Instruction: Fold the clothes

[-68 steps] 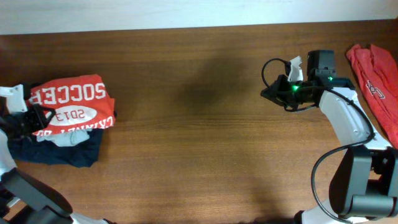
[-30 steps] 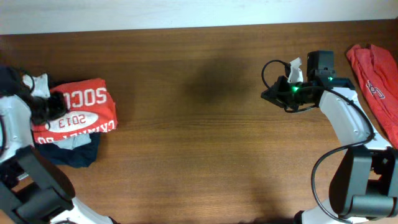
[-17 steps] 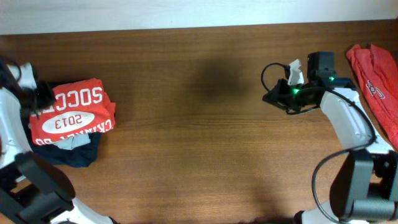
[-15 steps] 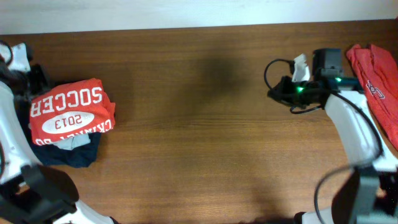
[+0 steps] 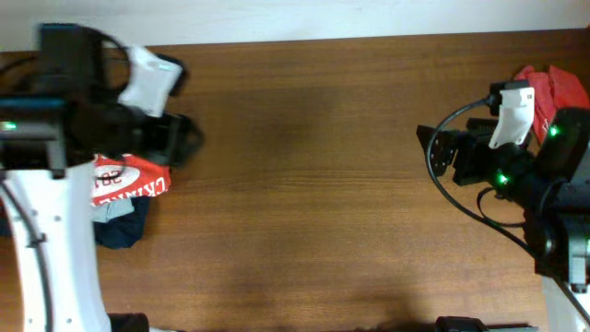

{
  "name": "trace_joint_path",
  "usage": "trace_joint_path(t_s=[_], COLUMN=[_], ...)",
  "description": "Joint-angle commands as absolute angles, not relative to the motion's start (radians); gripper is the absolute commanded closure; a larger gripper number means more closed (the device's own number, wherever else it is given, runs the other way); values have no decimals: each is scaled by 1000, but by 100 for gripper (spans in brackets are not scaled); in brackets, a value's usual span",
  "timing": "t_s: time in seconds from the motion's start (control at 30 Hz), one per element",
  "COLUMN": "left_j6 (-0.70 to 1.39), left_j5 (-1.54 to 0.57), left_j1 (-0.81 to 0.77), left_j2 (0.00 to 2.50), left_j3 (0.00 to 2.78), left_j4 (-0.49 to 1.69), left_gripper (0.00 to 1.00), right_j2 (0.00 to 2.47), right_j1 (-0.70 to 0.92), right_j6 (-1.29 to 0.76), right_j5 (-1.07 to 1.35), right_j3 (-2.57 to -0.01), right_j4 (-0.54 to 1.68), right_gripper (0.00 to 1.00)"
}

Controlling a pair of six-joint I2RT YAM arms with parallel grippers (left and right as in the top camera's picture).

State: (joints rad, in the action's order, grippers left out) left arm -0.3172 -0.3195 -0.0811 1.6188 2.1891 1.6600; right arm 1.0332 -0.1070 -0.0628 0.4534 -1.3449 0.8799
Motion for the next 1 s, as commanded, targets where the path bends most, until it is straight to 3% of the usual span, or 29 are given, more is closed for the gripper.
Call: trace_joint_path(t_s=[0.0,0.13,0.53,0.8,0.97], left_j6=[-346,-346,-346,-346,-346], left_j5=[-202,-106,-107,-107,-107], left_j1=[-235,-314,-318,-318,-318], left_j2=[1590,1591,1591,1591,1591], left_j3=[2185,2175,2175,2175,2175], left_j4=[1652,1645,1634,1634,1634], left_gripper=[1,1,1,1,1], right_j2=[1035,1048,1100,1099,1067], right_j1=[-113,-113,-113,-114,-113], right_j6=[-56,-56,-60,-58,101], right_j5=[429,429,437,563,629], right_j3=[-1352,-1352,-1351,-1352,-1352], right_j4=[906,947,994,1103,1092], right_gripper=[1,1,1,2,1])
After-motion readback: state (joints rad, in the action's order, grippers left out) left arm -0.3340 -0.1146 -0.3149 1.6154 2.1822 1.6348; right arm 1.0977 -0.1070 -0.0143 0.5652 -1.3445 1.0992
